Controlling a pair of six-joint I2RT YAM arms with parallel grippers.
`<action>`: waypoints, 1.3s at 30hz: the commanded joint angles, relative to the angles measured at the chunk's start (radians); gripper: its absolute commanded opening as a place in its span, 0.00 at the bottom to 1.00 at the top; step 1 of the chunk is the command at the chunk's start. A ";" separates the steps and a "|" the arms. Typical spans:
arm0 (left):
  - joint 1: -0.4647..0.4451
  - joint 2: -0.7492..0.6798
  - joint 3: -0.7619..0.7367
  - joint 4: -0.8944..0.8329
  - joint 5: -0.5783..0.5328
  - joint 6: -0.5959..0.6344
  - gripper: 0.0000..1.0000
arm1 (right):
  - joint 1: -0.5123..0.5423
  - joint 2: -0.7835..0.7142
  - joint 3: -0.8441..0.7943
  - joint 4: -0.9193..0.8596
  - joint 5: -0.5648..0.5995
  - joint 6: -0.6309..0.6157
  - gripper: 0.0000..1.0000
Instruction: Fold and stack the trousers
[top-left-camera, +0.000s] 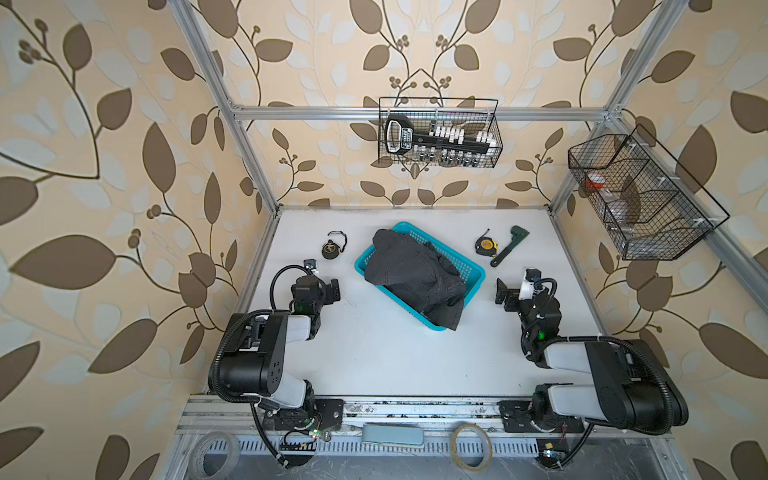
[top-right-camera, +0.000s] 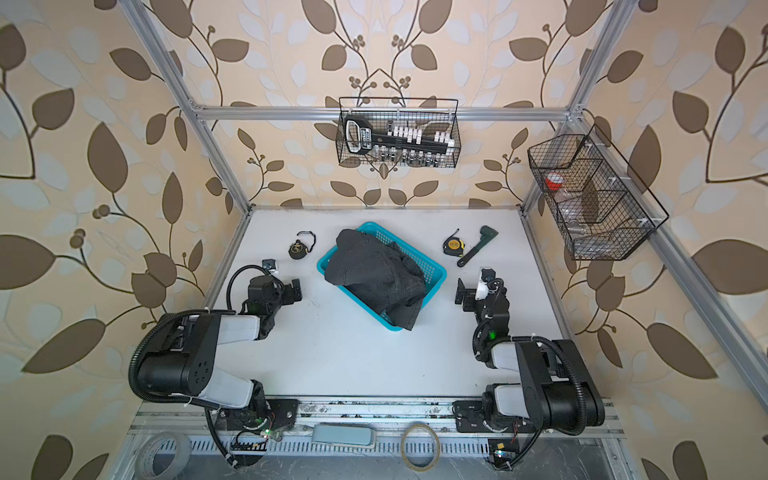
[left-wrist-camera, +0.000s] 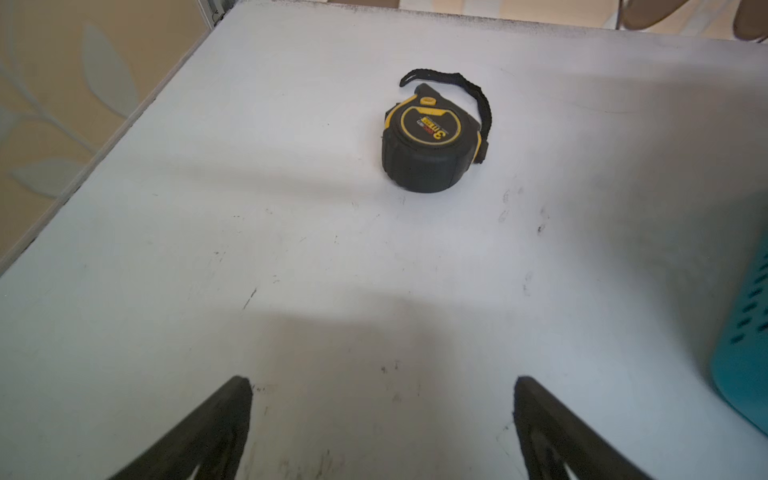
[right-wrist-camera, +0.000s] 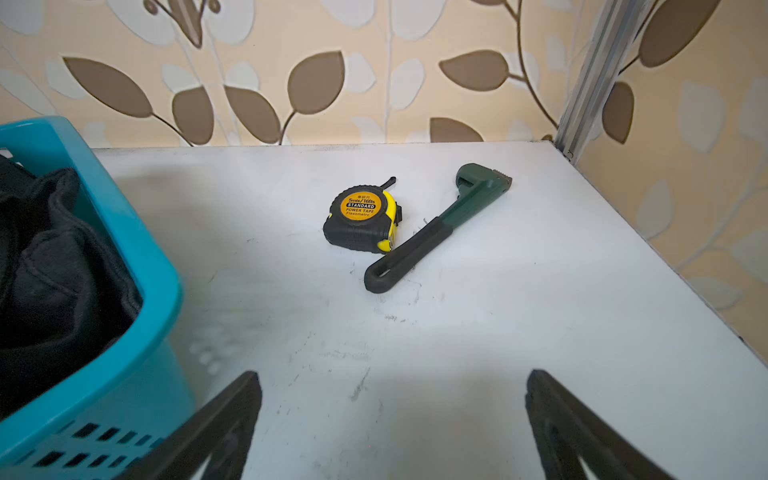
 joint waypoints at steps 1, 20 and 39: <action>0.013 0.003 0.031 0.038 -0.010 -0.004 0.99 | 0.000 0.003 0.021 0.032 0.009 -0.026 1.00; 0.014 0.003 0.031 0.037 -0.011 -0.004 0.99 | -0.019 0.003 0.021 0.032 -0.022 -0.012 1.00; 0.005 -0.121 0.095 -0.158 -0.057 -0.009 0.99 | -0.016 -0.114 0.053 -0.112 -0.049 -0.035 1.00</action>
